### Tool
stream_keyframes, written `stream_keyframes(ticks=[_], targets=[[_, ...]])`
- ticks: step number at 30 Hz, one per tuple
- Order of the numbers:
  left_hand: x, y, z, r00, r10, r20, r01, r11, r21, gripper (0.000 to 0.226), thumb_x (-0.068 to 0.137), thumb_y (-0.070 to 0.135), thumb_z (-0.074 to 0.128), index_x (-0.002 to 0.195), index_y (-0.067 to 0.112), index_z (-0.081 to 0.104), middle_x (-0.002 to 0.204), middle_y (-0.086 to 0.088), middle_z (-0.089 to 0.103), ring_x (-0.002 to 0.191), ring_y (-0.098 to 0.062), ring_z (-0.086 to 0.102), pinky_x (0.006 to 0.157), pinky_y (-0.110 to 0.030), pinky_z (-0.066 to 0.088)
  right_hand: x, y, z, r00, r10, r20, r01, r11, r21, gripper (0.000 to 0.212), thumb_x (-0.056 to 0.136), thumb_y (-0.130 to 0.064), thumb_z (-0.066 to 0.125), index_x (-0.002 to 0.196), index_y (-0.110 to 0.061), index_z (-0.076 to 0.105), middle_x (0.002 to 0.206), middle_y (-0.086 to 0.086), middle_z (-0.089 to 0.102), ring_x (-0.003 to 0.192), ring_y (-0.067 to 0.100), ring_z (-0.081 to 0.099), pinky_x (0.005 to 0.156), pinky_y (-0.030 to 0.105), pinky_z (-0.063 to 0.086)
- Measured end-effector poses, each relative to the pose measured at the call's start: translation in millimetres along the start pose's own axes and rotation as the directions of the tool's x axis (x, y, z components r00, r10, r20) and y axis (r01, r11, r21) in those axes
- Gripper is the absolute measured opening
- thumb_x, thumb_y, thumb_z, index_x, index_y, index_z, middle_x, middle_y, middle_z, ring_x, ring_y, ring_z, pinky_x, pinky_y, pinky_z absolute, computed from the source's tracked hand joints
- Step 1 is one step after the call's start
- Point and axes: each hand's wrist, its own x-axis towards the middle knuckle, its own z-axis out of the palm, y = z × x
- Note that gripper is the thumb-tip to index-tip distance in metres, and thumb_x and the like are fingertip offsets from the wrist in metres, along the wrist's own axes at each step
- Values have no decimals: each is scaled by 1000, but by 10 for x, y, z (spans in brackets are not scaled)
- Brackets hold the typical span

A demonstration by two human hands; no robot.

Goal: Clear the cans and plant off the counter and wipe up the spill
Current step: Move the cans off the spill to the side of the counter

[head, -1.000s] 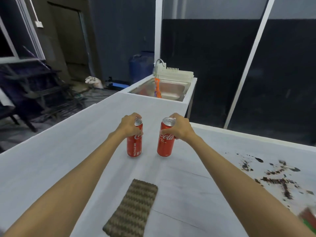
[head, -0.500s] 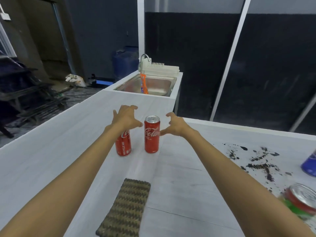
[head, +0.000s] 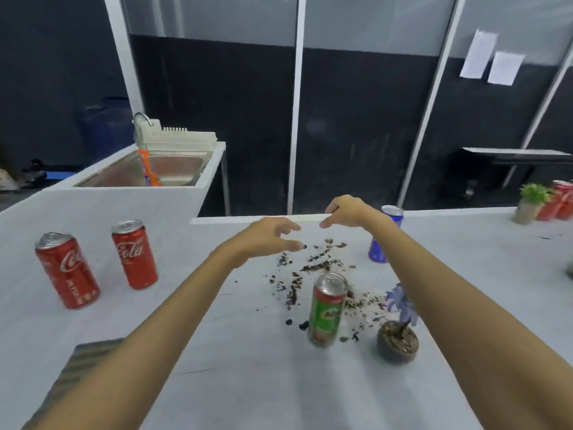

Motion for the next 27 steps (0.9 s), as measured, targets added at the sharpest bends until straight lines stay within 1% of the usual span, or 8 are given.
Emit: stream_keyframes(ticks=[5,7,9,13,15,18,21,27], targets=[[69,306,536,991,-54,125,51,998,25,62,74,43,69,131,31,47,146,-1,37,136,-21,33,107,-42,32,96,895,-185,994,66,-85,-58,995,84,55,83,-34,66,126,-2,52,133,14,53,120,31,51,97,36,42],[80,356,655,983,-125,137,114,990,88,66,70,46,72,130,34,47,148,1,34,136,-23,32,110,-48,31,212,1175,-154,984,83,-157,-57,985,160,64,79,-35,72,130,-7,46,137,15,44,120,32,49,92,36,43],[84,385,736,970,-199,140,182,975,126,66,68,41,75,128,33,48,148,1,33,135,-26,33,108,-52,33,312,1365,-100,969,97,-228,-56,982,180,76,74,-35,76,135,-12,38,142,16,35,126,34,42,96,41,43],[74,445,842,951,-279,137,272,960,63,50,72,20,74,119,25,57,135,0,45,116,-25,47,94,-41,47,517,1572,1,977,87,-192,-42,973,229,94,71,-35,78,145,-17,22,153,15,18,137,38,29,106,52,38],[83,469,885,951,-284,122,280,959,46,36,73,17,73,106,26,62,122,2,51,109,-23,50,85,-36,49,606,1650,43,986,83,-144,-37,954,297,93,74,-31,77,145,-15,19,154,15,16,136,37,31,104,51,40],[93,478,949,948,-304,92,295,950,98,25,70,21,76,90,28,63,113,4,53,107,-24,53,77,-33,52,696,1752,107,982,89,-167,-22,930,367,82,79,-24,74,143,-10,25,150,13,23,133,34,37,98,45,45],[106,449,996,953,-296,59,284,946,160,31,66,19,79,93,23,64,112,2,56,105,-24,56,77,-34,56,754,1861,161,975,112,-194,-13,893,450,72,82,-17,70,140,-10,28,144,16,31,130,34,40,95,44,46],[67,437,1022,956,-286,-70,292,951,100,35,66,19,79,99,21,66,114,0,58,103,-23,57,73,-33,58,749,1861,234,965,89,-246,39,881,472,64,80,-13,71,133,-11,33,134,17,47,122,34,47,91,43,47]])
